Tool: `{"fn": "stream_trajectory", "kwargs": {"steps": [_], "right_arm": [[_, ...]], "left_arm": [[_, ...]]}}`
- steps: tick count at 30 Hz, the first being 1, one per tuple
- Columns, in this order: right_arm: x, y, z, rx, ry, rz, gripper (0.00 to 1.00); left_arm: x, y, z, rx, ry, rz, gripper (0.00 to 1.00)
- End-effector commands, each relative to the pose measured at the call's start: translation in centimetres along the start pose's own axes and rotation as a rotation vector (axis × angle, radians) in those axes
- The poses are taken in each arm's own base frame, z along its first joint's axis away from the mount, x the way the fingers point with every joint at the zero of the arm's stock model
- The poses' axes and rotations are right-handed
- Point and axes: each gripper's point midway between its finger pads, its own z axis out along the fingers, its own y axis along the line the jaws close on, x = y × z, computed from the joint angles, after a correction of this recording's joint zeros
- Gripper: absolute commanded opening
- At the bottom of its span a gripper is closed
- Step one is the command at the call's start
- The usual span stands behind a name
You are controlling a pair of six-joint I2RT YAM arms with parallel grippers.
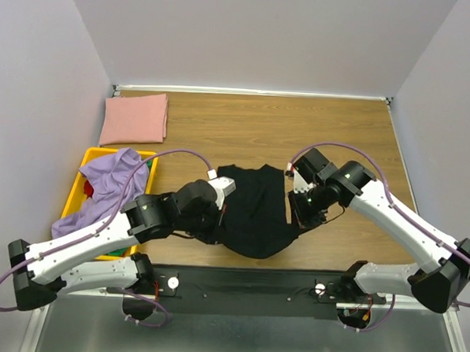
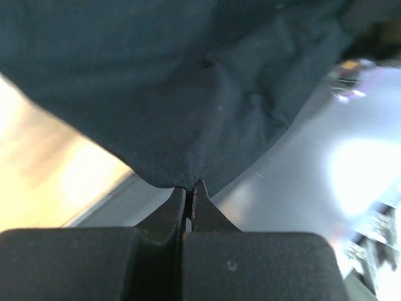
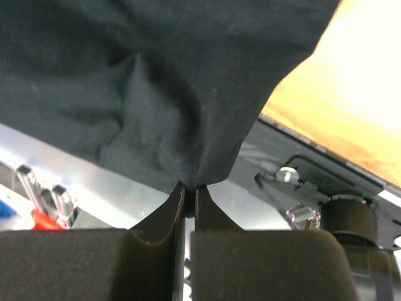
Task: Fold and stack the t-shirts
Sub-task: Fold the tshirt
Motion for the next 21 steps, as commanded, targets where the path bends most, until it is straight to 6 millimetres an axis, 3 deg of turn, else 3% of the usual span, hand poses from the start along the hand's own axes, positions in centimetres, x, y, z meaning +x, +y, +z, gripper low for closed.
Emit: {"fn": "stream_trajectory", "kwargs": {"steps": [1,4,7,9,13,21], "right_arm": [[3.0,0.7,-1.1,-0.07,0.066,-0.029,0.01],[2.6,0.2,-1.6,-0.043,0.026,-0.042,0.01],[0.9,0.1,-2.2,-0.001,-0.023,-0.053,0.01],[-0.7,0.4,-2.3,0.017,-0.04,-0.072,0.01],[-3.2,0.3,-1.8,0.057,-0.052,-0.103,0.01],[-9.2,1.1,-1.2,0.031,-0.08,-0.159,0.01]], "left_arm": [[2.4,-2.0,-1.2,0.059,0.05,-0.128,0.0],[2.7,-2.0,-1.1,0.064,0.055,-0.137,0.0],[0.7,-1.6,-1.3,0.036,-0.017,-0.152,0.0],[-1.8,0.2,-1.4,-0.018,-0.093,-0.173,0.0],[-4.8,3.7,-1.5,-0.07,-0.201,-0.222,0.0],[-7.7,7.5,-0.2,-0.085,-0.266,-0.228,0.0]]}}
